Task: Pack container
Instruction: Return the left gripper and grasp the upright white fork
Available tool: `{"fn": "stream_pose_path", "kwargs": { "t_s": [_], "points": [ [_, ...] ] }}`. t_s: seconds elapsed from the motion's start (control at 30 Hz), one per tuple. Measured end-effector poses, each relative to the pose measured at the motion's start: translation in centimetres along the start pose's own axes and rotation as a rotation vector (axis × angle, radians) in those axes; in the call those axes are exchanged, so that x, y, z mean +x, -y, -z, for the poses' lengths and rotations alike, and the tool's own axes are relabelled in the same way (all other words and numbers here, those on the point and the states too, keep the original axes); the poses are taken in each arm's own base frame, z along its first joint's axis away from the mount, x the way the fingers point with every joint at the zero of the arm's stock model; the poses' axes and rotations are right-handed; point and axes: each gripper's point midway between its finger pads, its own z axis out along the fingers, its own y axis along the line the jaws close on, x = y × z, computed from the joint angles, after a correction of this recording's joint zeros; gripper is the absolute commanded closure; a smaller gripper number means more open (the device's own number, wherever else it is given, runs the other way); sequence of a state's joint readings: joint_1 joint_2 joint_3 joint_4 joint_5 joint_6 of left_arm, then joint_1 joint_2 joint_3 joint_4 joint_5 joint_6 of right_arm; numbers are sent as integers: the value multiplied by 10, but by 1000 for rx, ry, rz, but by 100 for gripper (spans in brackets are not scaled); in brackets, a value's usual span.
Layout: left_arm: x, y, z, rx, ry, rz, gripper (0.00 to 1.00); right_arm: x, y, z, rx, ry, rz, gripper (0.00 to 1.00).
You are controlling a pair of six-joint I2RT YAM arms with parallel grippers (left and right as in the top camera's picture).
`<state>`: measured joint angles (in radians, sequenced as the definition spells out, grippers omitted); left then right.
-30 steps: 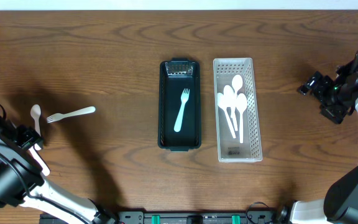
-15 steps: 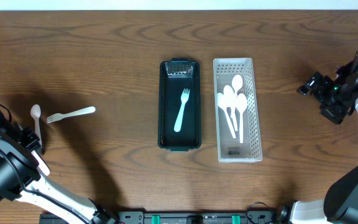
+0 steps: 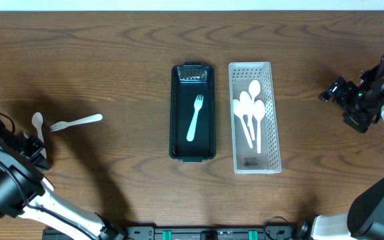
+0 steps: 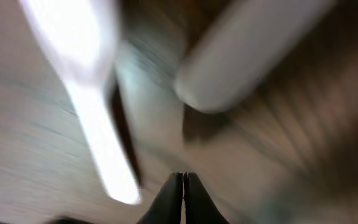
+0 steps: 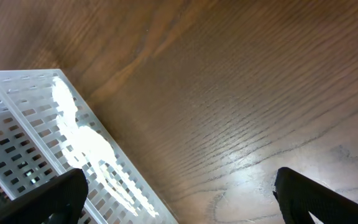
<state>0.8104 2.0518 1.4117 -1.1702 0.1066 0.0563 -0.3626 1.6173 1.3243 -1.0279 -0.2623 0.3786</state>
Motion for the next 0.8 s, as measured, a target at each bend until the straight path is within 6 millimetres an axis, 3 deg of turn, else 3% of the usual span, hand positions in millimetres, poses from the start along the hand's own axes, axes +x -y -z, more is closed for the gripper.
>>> {"fn": "stream_pose_path", "kwargs": {
  "t_s": [0.07,0.2,0.37,0.47,0.57,0.67,0.8],
  "points": [
    [4,10,13,41,35,-10,94,0,0,0,0,0,0,1],
    [17,39,65,81,202,-84,94,-1,0,0,-1,3,1,1],
    [53,93,127,99,436,-276,93,-5,-2,0,-9,21,7,1],
    [71,110,144,65,516,-348,73,-5,-2,0,-8,21,7,1],
    [74,100,152,-3,560,-308,64,-6,-2,0,-9,22,6,1],
    [61,74,152,-60,576,-211,61,-6,-2,0,-9,23,7,1],
    [33,25,113,-97,507,-44,61,-5,-2,0,-8,20,6,1]
  ]
}}
